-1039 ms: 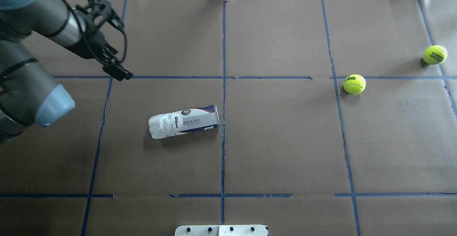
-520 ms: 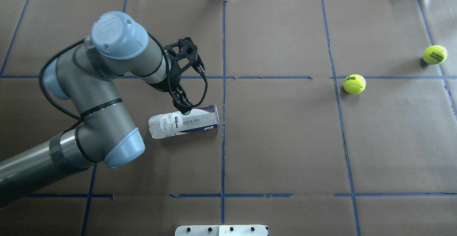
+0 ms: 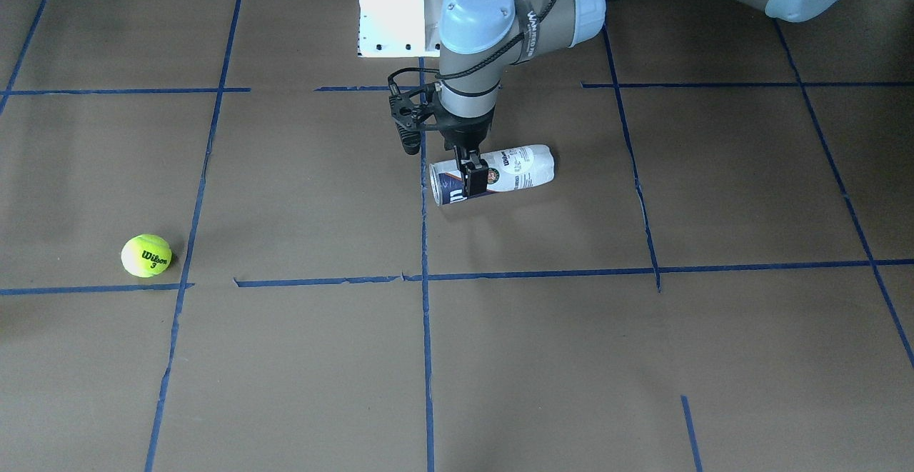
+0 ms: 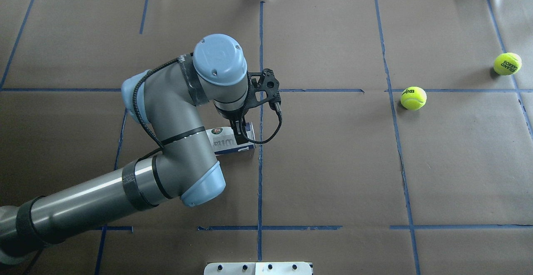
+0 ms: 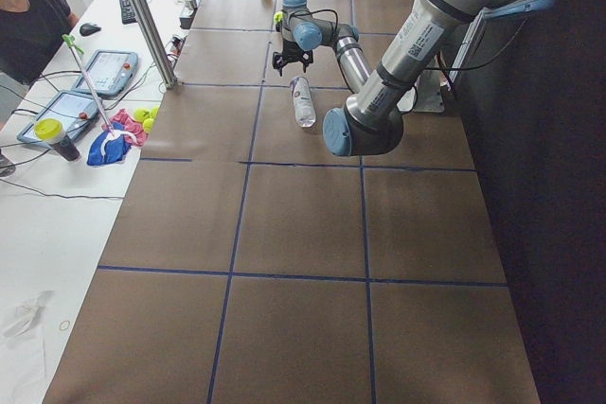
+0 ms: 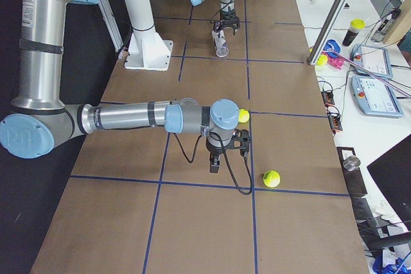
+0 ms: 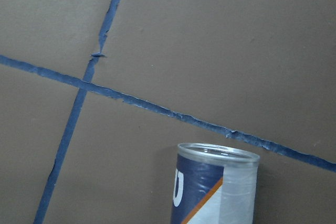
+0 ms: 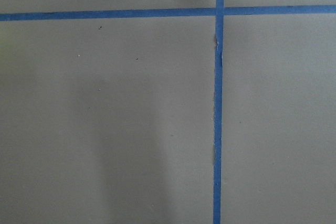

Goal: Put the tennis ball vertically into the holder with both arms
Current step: 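Close the left gripper around the clear cup's body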

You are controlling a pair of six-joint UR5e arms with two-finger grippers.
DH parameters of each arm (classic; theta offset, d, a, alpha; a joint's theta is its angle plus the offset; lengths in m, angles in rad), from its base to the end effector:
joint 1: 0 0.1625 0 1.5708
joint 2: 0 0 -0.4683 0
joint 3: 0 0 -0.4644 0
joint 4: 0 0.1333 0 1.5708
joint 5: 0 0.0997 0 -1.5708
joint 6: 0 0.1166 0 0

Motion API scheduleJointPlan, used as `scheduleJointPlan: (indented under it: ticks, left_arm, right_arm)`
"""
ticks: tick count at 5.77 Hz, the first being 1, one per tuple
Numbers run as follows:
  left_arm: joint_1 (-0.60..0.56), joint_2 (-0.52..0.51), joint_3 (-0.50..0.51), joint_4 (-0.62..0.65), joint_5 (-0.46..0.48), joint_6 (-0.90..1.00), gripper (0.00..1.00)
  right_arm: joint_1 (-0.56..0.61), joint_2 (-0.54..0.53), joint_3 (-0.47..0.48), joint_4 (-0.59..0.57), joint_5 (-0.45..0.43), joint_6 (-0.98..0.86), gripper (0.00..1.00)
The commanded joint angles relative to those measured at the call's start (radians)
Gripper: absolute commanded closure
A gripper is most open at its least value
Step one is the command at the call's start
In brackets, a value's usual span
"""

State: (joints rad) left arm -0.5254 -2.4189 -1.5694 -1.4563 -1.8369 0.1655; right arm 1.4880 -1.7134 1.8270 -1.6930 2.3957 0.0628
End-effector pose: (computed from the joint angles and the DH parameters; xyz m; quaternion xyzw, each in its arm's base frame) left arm 0.6477 -0.4942 0.1414 0.2683 0.2632 0.5658 0.7339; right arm 0.0067 -0.4961 0.6534 -0.0331 -0.3995 -0.0074 0.9161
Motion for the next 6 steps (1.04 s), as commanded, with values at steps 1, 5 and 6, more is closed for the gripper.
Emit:
scheduleJointPlan:
  ticks: [1,5,6]
  left_arm:
    - [0.071,-0.037,0.041,0.073,0.105,0.048,0.0]
    - [0.108,-0.055,0.109,0.018,0.195,0.04,0.0]
    - [0.108,-0.057,0.159,-0.036,0.224,0.04,0.0]
  right_arm:
    - [0.0,0.0,0.0,0.001,0.0,0.0,0.0]
    - [0.0,0.0,-0.002,-0.001,0.0,-0.001,0.0]
    - [0.0,0.0,-0.002,-0.001,0.0,-0.001,0.0]
